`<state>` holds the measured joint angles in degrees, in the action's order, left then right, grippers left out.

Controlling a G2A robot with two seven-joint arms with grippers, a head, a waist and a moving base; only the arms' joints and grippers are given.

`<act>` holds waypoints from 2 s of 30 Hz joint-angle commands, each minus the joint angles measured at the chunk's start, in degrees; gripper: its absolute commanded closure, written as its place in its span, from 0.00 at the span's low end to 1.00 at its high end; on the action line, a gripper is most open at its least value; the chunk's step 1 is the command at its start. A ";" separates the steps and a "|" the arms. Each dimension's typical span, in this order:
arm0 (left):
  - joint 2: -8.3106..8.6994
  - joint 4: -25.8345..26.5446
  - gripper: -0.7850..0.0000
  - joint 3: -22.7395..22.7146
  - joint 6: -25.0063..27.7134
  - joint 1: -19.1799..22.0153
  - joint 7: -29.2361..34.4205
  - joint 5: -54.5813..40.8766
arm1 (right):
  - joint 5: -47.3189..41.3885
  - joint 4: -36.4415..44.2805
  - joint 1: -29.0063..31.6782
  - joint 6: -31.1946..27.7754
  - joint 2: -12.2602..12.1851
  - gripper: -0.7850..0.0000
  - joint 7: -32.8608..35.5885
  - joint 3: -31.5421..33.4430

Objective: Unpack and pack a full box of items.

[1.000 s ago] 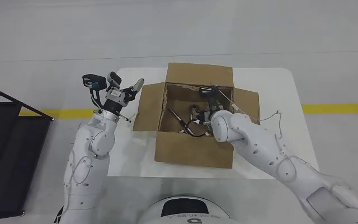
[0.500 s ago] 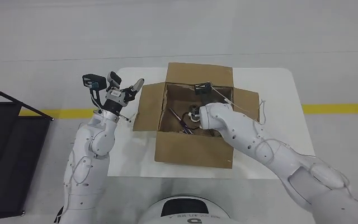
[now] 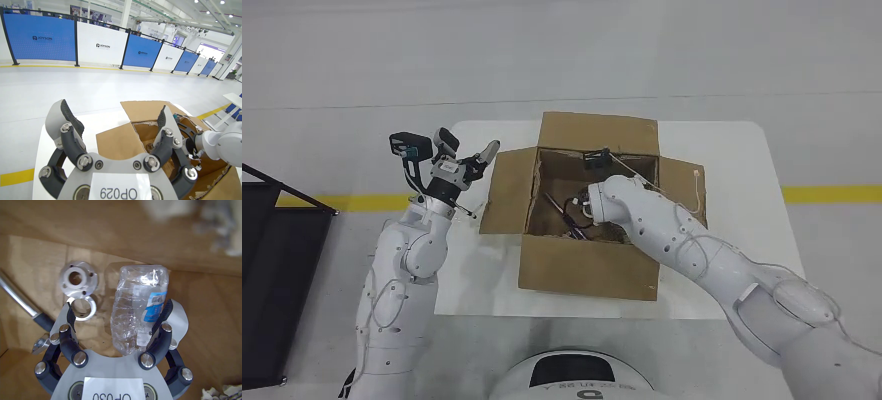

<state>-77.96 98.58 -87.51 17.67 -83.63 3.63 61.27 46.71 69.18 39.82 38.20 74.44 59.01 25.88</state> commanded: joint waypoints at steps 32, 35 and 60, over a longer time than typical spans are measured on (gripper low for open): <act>0.00 0.00 0.00 0.00 0.00 0.00 0.00 -0.01 | 1.67 -4.33 3.95 -6.38 1.22 0.86 0.35 6.97; 0.00 0.00 0.00 0.00 0.00 0.00 0.00 -0.01 | 1.26 -5.06 4.14 -6.68 1.36 1.00 0.12 7.87; 0.00 0.00 0.00 0.00 0.00 0.00 0.00 -0.01 | 10.57 30.16 30.27 -15.02 -8.14 1.00 -1.67 32.16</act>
<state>-77.96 98.58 -87.51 17.67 -83.63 3.63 61.27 58.28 100.21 70.69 23.73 66.20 56.94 57.91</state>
